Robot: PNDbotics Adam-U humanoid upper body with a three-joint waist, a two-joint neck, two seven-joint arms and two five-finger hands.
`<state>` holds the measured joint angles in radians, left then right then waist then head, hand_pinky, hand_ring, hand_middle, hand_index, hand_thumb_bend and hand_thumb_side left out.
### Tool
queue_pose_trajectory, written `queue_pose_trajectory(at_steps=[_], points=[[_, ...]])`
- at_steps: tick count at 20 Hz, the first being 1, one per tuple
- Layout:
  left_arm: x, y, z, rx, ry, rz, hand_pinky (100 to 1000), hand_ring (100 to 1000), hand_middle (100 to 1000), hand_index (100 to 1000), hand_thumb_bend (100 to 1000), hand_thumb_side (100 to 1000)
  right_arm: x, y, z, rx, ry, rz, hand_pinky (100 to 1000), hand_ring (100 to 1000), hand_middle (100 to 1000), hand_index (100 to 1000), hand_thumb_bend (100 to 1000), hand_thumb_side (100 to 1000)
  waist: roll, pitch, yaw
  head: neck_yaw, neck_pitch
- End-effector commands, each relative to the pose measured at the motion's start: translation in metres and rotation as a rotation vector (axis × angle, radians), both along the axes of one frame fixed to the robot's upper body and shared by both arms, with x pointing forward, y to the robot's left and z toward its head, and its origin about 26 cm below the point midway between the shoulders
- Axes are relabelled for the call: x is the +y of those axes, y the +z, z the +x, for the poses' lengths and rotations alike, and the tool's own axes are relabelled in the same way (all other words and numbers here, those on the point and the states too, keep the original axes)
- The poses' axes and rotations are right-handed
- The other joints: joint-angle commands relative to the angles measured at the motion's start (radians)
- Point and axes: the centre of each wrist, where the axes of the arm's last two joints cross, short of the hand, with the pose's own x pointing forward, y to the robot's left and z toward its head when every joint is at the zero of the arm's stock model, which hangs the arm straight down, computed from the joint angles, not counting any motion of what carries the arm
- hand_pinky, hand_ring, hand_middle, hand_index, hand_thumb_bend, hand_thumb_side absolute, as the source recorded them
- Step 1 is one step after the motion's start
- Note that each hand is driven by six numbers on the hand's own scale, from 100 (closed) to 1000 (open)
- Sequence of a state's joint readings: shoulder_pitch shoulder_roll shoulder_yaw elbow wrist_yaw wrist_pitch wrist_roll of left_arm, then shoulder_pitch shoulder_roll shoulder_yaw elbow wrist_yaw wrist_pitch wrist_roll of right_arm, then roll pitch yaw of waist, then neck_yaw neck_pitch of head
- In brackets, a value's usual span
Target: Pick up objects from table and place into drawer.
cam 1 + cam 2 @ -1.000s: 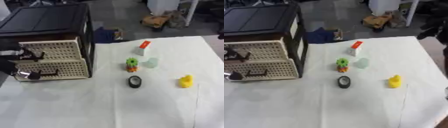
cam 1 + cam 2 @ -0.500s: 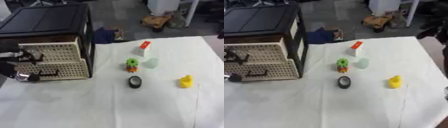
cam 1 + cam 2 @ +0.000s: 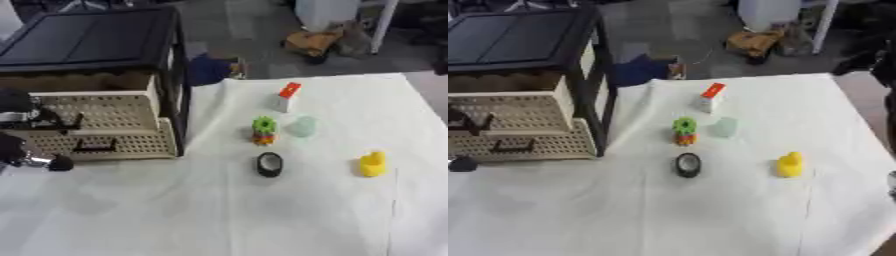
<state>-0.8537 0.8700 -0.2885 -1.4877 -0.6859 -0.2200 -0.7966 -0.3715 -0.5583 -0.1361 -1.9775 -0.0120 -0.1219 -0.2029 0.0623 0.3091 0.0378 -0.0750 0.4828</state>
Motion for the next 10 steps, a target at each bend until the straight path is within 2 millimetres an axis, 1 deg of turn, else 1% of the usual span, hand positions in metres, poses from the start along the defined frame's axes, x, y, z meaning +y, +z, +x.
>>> queue_pose_trajectory(at_steps=[1,8,10], points=[[0.011,0.011,-0.01,-0.028,0.034,0.01,100,100,100,804,619,1000,0.0,0.012,-0.005,-0.042,0.003,-0.006,661,531,572,932,100,1000,-0.007,-0.024,0.006,-0.004,0.004],[0.012,0.007,-0.023,-0.039,0.046,-0.034,100,100,100,806,566,1000,0.0,0.012,-0.004,-0.045,0.004,-0.002,663,532,572,931,100,1000,-0.014,-0.028,0.01,-0.005,0.005],[0.01,0.005,-0.027,-0.042,0.046,-0.036,100,100,100,805,566,1000,0.0,0.012,-0.004,-0.046,0.004,0.001,663,532,572,930,100,1000,-0.015,-0.029,0.011,-0.005,0.005]])
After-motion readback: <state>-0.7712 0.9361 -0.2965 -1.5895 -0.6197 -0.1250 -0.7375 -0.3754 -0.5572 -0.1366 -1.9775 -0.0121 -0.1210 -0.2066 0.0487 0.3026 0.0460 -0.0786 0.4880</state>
